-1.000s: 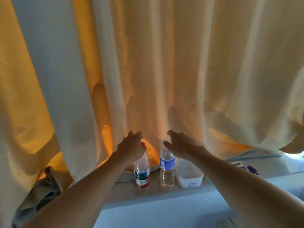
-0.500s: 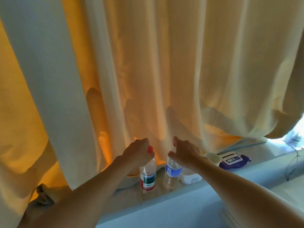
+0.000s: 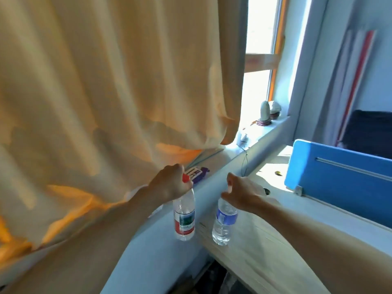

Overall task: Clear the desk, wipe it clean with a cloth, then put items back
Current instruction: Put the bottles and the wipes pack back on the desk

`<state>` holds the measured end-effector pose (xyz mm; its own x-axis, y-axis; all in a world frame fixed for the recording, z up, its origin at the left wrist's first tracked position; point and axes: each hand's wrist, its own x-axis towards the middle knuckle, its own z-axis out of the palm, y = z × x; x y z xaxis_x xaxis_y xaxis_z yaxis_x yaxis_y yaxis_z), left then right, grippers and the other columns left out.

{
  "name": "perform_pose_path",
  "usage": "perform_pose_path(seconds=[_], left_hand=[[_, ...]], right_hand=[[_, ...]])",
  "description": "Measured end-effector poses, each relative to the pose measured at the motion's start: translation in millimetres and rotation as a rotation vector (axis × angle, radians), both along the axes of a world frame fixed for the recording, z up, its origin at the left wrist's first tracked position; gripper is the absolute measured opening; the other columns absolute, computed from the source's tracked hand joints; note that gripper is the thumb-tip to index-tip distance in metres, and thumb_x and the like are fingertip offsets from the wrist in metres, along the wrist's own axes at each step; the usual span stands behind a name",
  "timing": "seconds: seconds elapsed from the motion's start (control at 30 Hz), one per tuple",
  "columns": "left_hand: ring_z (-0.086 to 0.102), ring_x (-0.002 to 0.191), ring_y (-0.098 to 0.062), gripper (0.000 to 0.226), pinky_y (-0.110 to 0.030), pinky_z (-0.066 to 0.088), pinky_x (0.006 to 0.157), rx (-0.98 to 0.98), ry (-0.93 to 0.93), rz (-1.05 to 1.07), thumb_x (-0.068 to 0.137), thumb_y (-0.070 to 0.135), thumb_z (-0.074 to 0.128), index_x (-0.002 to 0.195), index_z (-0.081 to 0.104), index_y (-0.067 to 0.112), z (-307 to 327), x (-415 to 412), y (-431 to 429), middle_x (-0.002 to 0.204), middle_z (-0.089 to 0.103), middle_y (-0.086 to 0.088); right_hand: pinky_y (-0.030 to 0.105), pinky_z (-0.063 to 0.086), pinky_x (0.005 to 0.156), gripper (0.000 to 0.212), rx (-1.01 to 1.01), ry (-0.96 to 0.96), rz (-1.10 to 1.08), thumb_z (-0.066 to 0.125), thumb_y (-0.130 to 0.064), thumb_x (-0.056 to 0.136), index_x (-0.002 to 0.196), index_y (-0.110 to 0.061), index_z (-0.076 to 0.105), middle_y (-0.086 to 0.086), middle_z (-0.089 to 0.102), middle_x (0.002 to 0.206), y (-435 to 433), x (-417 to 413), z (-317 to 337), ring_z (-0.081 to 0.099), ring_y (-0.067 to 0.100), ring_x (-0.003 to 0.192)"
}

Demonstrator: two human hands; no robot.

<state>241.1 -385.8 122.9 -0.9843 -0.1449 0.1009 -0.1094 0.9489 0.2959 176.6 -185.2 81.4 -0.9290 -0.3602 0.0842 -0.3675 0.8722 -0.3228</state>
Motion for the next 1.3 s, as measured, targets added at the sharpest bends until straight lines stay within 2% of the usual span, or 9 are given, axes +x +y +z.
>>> perform_pose_path(seconds=[0.03, 0.07, 0.13, 0.3, 0.5, 0.77, 1.1, 1.23, 1.3], left_hand=[[0.061, 0.089, -0.02, 0.04, -0.027, 0.047, 0.074, 0.002, -0.018, -0.039, 0.092, 0.04, 0.067, 0.117, 0.055, 0.012, -4, -10, 23, 0.109, 0.065, -0.006], [0.06, 0.09, -0.02, 0.041, -0.027, 0.045, 0.076, 0.04, -0.048, -0.145, 0.09, 0.042, 0.068, 0.117, 0.056, 0.013, -30, -60, 118, 0.109, 0.064, -0.005], [0.059, 0.091, -0.018, 0.042, -0.028, 0.045, 0.077, 0.016, -0.041, -0.165, 0.089, 0.046, 0.069, 0.114, 0.055, 0.017, -41, -79, 162, 0.108, 0.063, -0.002], [0.057, 0.09, -0.027, 0.035, -0.035, 0.047, 0.074, 0.111, -0.098, -0.089, 0.087, 0.041, 0.071, 0.1, 0.053, 0.014, -70, -105, 192, 0.105, 0.063, -0.01], [0.054, 0.084, -0.024, 0.028, -0.033, 0.042, 0.07, 0.119, -0.181, -0.175, 0.091, 0.039, 0.065, 0.098, 0.055, 0.013, -117, -162, 328, 0.097, 0.06, -0.008], [0.055, 0.087, -0.017, 0.034, -0.029, 0.042, 0.071, 0.144, -0.231, -0.209, 0.095, 0.04, 0.062, 0.115, 0.052, 0.014, -140, -209, 420, 0.101, 0.058, -0.002], [0.055, 0.096, -0.019, 0.037, -0.033, 0.049, 0.082, 0.11, -0.286, -0.215, 0.095, 0.037, 0.063, 0.123, 0.053, 0.015, -162, -246, 443, 0.117, 0.063, -0.006], [0.055, 0.095, -0.022, 0.035, -0.035, 0.048, 0.08, 0.082, -0.306, -0.244, 0.094, 0.035, 0.061, 0.122, 0.052, 0.014, -162, -252, 441, 0.116, 0.063, -0.008], [0.053, 0.095, -0.021, 0.038, -0.034, 0.047, 0.08, 0.067, -0.331, -0.276, 0.093, 0.033, 0.062, 0.126, 0.051, 0.015, -161, -254, 436, 0.12, 0.063, -0.007]], right_hand=[[0.038, 0.057, 0.075, 0.038, 0.006, -0.002, -0.024, 0.062, -0.051, 0.083, 0.11, -0.027, 0.048, 0.005, 0.067, 0.107, 24, -10, -8, 0.063, 0.026, 0.085], [0.04, 0.058, 0.077, 0.04, 0.041, -0.052, -0.156, 0.063, -0.05, 0.085, 0.114, -0.027, 0.049, 0.004, 0.068, 0.111, 121, -27, -24, 0.065, 0.025, 0.088], [0.037, 0.059, 0.078, 0.042, 0.046, -0.071, -0.193, 0.063, -0.044, 0.089, 0.124, -0.025, 0.05, 0.003, 0.067, 0.117, 167, -44, -42, 0.066, 0.025, 0.092], [0.035, 0.056, 0.071, 0.034, 0.085, -0.066, -0.197, 0.057, -0.04, 0.092, 0.122, -0.025, 0.048, 0.003, 0.066, 0.108, 199, -55, -52, 0.062, 0.023, 0.087], [0.032, 0.042, 0.065, 0.027, 0.138, -0.15, -0.351, 0.048, -0.034, 0.093, 0.118, -0.024, 0.046, 0.007, 0.065, 0.108, 330, -88, -83, 0.058, 0.029, 0.091], [0.033, 0.039, 0.068, 0.012, 0.059, -0.238, -0.501, 0.048, -0.029, 0.094, 0.099, -0.025, 0.037, 0.006, 0.065, 0.106, 404, -120, -104, 0.05, 0.03, 0.084], [0.031, 0.037, 0.062, 0.006, -0.013, -0.237, -0.574, 0.043, -0.02, 0.097, 0.1, -0.022, 0.039, -0.002, 0.049, 0.072, 418, -147, -134, 0.051, 0.03, 0.077], [0.03, 0.041, 0.066, 0.017, 0.001, -0.255, -0.565, 0.048, -0.019, 0.095, 0.111, -0.024, 0.048, 0.003, 0.063, 0.1, 415, -155, -129, 0.058, 0.029, 0.087], [0.03, 0.04, 0.069, 0.031, 0.068, -0.298, -0.535, 0.052, -0.015, 0.09, 0.119, -0.025, 0.051, 0.003, 0.06, 0.116, 409, -156, -122, 0.06, 0.029, 0.1]])
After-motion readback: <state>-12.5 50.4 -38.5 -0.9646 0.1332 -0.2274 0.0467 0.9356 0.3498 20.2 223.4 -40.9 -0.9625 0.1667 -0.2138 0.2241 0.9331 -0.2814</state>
